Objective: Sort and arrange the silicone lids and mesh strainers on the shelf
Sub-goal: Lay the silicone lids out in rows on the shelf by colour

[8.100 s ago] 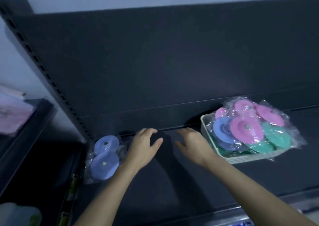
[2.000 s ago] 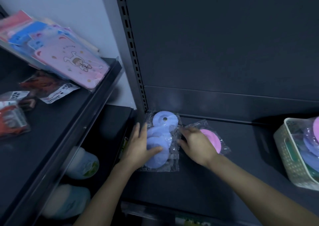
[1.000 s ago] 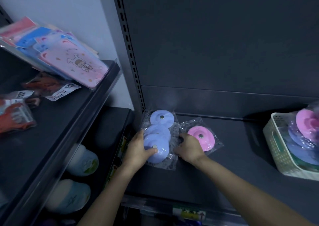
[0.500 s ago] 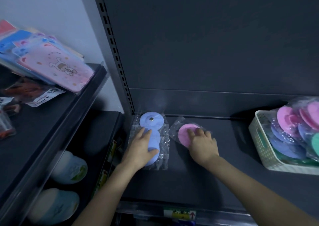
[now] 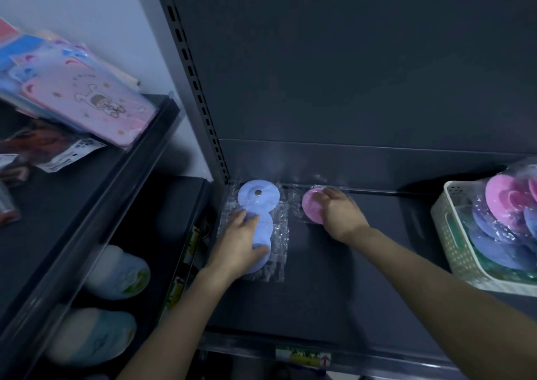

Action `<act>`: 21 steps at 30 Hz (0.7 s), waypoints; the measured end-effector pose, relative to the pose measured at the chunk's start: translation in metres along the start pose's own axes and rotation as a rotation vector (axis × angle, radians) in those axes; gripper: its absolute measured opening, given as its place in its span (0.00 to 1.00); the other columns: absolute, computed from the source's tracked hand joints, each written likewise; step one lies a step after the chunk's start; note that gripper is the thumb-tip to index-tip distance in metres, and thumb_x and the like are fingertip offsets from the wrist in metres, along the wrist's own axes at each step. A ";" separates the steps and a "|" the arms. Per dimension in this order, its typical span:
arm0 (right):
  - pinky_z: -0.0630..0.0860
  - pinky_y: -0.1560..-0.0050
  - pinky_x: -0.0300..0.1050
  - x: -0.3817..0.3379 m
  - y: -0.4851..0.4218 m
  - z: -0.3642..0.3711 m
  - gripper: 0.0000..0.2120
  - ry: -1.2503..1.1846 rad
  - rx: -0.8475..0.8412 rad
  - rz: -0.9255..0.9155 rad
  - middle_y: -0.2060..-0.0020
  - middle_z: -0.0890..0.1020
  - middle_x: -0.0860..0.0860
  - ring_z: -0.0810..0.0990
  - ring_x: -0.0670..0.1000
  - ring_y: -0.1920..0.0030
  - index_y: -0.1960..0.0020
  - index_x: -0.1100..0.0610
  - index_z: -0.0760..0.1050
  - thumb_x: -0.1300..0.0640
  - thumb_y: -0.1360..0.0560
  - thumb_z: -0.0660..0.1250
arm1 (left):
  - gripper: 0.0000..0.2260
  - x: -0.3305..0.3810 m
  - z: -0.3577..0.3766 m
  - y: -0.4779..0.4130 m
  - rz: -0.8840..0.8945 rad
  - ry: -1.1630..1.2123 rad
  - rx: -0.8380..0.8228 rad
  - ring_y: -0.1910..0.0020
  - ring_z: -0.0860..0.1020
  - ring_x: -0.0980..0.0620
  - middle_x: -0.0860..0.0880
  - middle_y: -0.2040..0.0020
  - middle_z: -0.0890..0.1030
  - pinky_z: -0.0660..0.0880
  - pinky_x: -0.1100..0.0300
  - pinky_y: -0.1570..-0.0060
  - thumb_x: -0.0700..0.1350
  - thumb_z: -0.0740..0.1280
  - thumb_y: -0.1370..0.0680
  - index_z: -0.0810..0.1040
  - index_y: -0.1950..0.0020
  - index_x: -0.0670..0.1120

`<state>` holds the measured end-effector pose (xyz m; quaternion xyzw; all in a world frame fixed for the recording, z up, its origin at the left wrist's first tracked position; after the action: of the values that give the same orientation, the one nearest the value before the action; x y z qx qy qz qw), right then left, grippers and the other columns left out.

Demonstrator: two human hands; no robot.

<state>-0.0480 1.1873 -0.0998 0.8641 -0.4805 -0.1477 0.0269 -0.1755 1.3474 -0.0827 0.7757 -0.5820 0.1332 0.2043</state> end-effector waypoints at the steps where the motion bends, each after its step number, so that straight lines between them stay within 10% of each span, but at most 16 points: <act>1: 0.61 0.28 0.52 0.001 -0.002 0.000 0.25 -0.003 -0.004 0.003 0.28 0.65 0.55 0.60 0.57 0.27 0.29 0.54 0.64 0.62 0.26 0.61 | 0.23 0.000 0.000 0.000 0.000 0.003 0.000 0.32 0.65 0.50 0.48 0.33 0.65 0.65 0.61 0.40 0.46 0.66 0.29 0.68 0.34 0.43; 11: 0.70 0.35 0.49 0.006 0.028 -0.024 0.23 -0.163 0.100 0.047 0.29 0.65 0.59 0.69 0.62 0.33 0.30 0.57 0.67 0.65 0.25 0.58 | 0.28 0.021 -0.013 0.005 0.022 0.046 0.044 0.25 0.57 0.52 0.49 0.24 0.60 0.58 0.59 0.30 0.52 0.67 0.23 0.64 0.26 0.46; 21: 0.76 0.48 0.50 0.051 0.095 -0.080 0.09 -0.203 0.230 0.063 0.43 0.76 0.58 0.76 0.61 0.43 0.50 0.59 0.77 0.61 0.26 0.59 | 0.21 0.122 -0.019 0.002 0.250 0.035 0.076 0.39 0.74 0.52 0.51 0.37 0.76 0.71 0.60 0.40 0.53 0.66 0.23 0.73 0.33 0.48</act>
<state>-0.0778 1.0860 -0.0169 0.8266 -0.5214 -0.1772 -0.1162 -0.1417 1.2522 -0.0112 0.7020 -0.6651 0.1930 0.1664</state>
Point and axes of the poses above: each hand's wrist, its own y-axis away from the middle knuckle, its own z-axis out of the palm, x = y × z, the point moved 10 cm from there along -y, towards the middle knuckle
